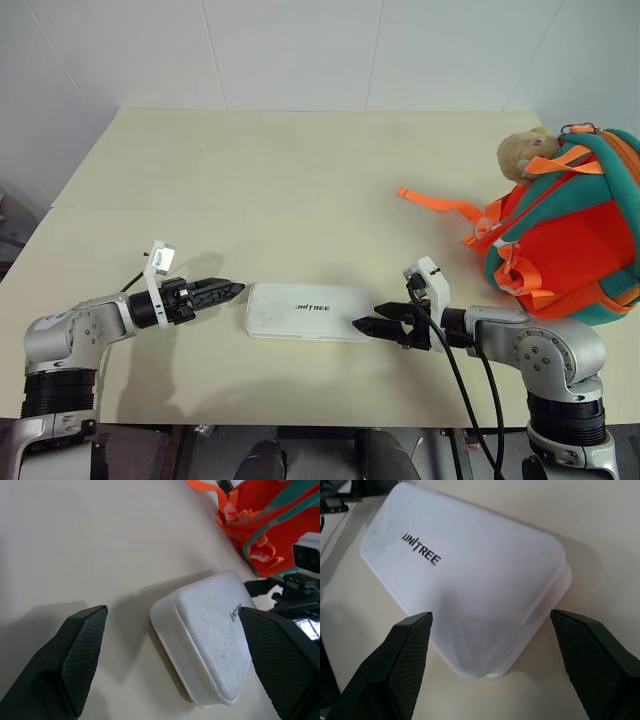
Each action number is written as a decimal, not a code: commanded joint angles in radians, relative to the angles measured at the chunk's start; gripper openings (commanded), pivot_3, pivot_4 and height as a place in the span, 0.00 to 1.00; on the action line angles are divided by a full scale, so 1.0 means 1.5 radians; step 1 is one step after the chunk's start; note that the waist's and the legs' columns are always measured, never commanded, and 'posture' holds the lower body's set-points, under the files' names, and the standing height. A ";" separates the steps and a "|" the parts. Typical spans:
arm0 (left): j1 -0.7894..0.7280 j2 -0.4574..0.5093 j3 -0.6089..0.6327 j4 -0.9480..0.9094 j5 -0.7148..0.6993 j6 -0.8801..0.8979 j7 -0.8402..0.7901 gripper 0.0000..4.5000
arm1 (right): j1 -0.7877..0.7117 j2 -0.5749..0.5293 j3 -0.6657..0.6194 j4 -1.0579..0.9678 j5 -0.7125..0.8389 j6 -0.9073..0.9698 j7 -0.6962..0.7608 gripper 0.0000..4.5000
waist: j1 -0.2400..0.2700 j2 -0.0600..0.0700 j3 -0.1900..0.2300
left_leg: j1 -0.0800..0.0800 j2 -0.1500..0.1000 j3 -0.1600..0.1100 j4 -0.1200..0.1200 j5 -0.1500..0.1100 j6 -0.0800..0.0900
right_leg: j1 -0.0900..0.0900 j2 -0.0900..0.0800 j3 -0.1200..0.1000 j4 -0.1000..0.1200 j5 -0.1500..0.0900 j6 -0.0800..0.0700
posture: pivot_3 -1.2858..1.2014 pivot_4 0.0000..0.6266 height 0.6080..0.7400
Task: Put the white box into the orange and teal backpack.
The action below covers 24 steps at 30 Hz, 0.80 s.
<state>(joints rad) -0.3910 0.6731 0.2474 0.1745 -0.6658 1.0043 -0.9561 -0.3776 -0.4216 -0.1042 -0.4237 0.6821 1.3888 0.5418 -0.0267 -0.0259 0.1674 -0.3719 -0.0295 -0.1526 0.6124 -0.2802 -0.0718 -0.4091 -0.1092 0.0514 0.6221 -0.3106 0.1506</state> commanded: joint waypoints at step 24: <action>0.016 0.048 -0.027 -0.036 -0.062 0.146 -0.040 0.99 | -0.010 -0.019 0.017 -0.005 0.006 -0.039 -0.013 1.00 | -0.001 0.000 0.000 | 0.000 0.000 0.000 0.000 0.000 0.000 | 0.000 0.000 0.000 0.000 0.000 0.000 | 0.52 0.24 1.00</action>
<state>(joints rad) -0.3773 0.7279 0.1773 0.1342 -0.7271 1.2034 -1.0176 -0.3837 -0.4370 -0.0823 -0.4199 0.6823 1.3511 0.5238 -0.0278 -0.0258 0.1675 -0.3719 -0.0295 -0.1524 0.6121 -0.2803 -0.0716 -0.4092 -0.1092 0.0517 0.6217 -0.3106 0.1506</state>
